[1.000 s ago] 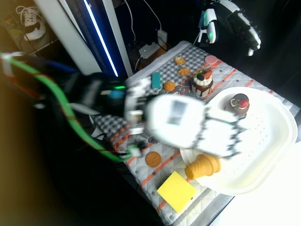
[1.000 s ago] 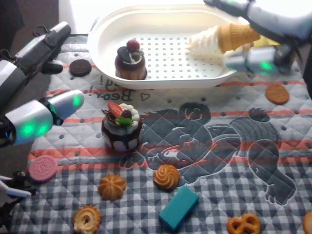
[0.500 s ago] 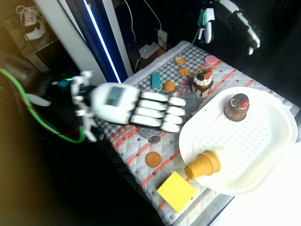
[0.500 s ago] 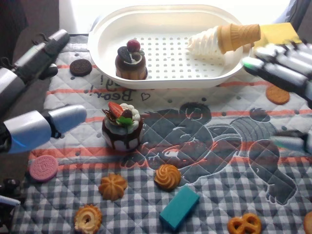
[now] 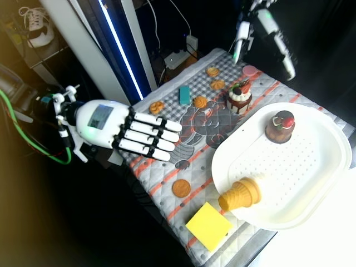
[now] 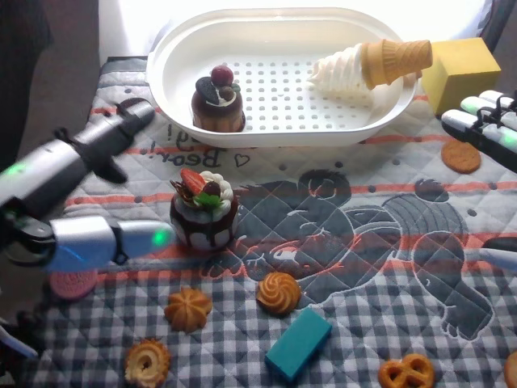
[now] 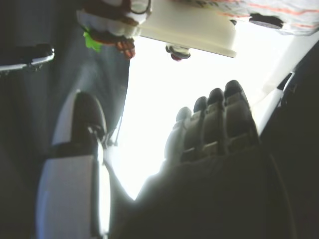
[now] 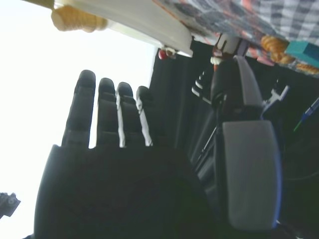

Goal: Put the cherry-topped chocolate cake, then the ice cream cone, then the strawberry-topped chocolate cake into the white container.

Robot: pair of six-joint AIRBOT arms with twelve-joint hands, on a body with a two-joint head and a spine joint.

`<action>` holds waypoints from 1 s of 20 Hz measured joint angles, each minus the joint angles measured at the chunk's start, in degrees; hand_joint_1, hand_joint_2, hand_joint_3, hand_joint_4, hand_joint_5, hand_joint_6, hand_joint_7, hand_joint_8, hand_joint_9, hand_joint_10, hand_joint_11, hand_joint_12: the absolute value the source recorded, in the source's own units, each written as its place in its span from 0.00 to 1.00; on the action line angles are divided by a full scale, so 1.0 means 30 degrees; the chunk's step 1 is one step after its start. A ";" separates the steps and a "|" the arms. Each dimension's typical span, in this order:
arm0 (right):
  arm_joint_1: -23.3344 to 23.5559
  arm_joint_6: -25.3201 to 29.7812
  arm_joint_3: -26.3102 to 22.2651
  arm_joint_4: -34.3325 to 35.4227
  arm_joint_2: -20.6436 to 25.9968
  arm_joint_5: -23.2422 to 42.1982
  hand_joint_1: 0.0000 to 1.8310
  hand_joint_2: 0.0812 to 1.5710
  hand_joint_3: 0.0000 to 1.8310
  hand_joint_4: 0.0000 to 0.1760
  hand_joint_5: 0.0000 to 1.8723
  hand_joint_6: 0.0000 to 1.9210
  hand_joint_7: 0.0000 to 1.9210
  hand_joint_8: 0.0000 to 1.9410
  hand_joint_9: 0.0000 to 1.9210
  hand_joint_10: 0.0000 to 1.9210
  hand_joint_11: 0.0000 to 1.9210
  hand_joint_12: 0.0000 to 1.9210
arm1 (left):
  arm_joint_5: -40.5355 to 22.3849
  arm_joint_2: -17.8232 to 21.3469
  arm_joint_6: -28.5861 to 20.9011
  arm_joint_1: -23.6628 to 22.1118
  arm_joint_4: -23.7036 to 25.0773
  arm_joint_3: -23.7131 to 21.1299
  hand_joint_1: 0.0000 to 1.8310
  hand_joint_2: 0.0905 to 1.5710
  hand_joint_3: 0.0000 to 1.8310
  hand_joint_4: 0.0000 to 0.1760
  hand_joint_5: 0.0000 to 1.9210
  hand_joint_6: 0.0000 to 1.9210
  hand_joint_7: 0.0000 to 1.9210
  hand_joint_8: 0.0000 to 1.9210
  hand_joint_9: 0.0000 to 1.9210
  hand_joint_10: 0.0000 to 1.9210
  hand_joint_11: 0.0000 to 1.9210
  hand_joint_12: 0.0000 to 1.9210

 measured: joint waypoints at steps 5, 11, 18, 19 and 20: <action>-0.0189 0.0007 -0.0117 -0.0029 0.0000 0.0022 0.38 0.70 0.00 0.07 0.00 0.00 0.00 0.00 0.00 0.00 0.00 0.12 | 0.1749 -0.0576 0.0219 -0.0867 0.0736 0.0627 0.46 0.64 0.00 0.23 0.00 0.00 0.02 0.00 0.03 0.02 0.00 0.59; -0.0270 0.0066 -0.0131 -0.0015 0.0000 0.0051 0.37 0.69 0.00 0.16 0.00 0.00 0.00 0.00 0.00 0.00 0.00 0.12 | 0.3716 -0.1705 0.0612 -0.2186 0.1472 0.1734 0.52 0.65 0.00 0.34 0.00 0.00 0.00 0.00 0.00 0.00 0.00 0.37; -0.0364 0.0080 -0.0124 -0.0022 0.0000 0.0102 0.38 0.71 0.00 0.18 0.00 0.00 0.00 0.00 0.00 0.00 0.00 0.13 | 0.4641 -0.2259 0.1180 -0.2798 0.1705 0.2200 0.60 0.67 0.00 0.00 0.20 0.45 0.16 0.77 0.17 0.93 0.18 1.00; -0.0408 0.0087 -0.0124 -0.0022 -0.0007 0.0087 0.38 0.71 0.00 0.20 0.00 0.00 0.00 0.00 0.00 0.00 0.00 0.15 | 0.4663 -0.2288 0.1224 -0.2820 0.1698 0.2200 0.62 0.68 0.00 0.00 0.21 0.57 0.17 0.87 0.20 0.99 0.24 1.00; -0.0408 0.0087 -0.0124 -0.0007 -0.0007 0.0000 0.38 0.71 0.00 0.27 0.00 0.00 0.00 0.00 0.00 0.00 0.00 0.18 | 0.4685 -0.2288 0.1268 -0.2827 0.1741 0.2200 0.60 0.76 0.02 0.00 0.33 0.70 0.17 0.95 0.24 1.00 0.30 1.00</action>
